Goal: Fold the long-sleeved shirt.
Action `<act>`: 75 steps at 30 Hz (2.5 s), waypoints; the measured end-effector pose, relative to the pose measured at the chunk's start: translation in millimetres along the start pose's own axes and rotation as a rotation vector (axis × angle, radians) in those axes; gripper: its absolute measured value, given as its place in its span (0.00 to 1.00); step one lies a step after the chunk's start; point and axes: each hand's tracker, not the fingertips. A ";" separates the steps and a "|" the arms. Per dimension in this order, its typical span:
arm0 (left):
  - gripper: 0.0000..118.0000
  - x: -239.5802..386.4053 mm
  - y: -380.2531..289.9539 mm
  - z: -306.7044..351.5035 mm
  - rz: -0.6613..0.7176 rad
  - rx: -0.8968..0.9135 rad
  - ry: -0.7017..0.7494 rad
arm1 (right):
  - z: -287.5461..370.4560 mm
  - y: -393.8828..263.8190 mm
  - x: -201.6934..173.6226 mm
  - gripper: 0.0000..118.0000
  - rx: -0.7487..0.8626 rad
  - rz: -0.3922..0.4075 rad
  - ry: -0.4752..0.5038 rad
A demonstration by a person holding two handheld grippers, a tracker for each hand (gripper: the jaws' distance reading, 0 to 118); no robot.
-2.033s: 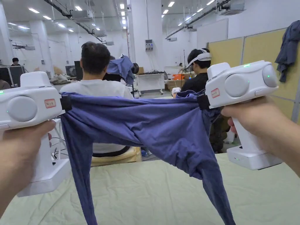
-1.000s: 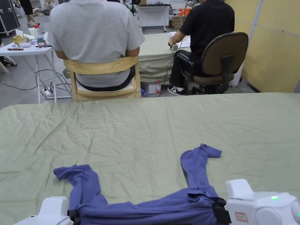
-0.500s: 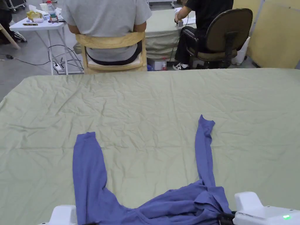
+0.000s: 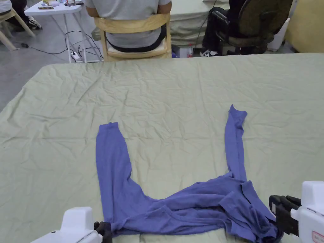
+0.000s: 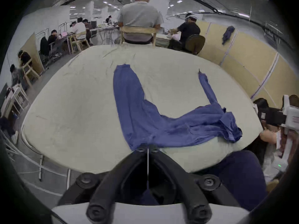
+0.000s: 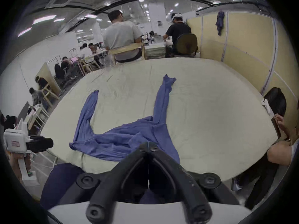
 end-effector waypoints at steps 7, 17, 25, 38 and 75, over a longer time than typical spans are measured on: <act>0.41 -21.9 37.4 -52.8 0.062 0.004 0.026 | -8.3 0.7 0.1 0.02 -0.022 -0.019 0.051; 0.40 -46.5 111.9 -248.4 0.086 -0.158 0.155 | -29.2 1.0 16.9 0.02 -0.096 -0.088 0.025; 0.00 -27.6 108.3 -205.5 0.011 -0.071 0.093 | -56.8 0.9 45.9 0.93 -0.211 -0.025 -0.014; 0.00 -4.8 124.6 -118.0 0.032 0.047 0.038 | -204.6 42.6 54.4 0.55 -0.356 0.040 -0.047; 0.00 26.1 441.7 165.4 0.044 0.892 0.052 | 142.1 412.0 -17.5 0.05 0.660 0.173 -0.176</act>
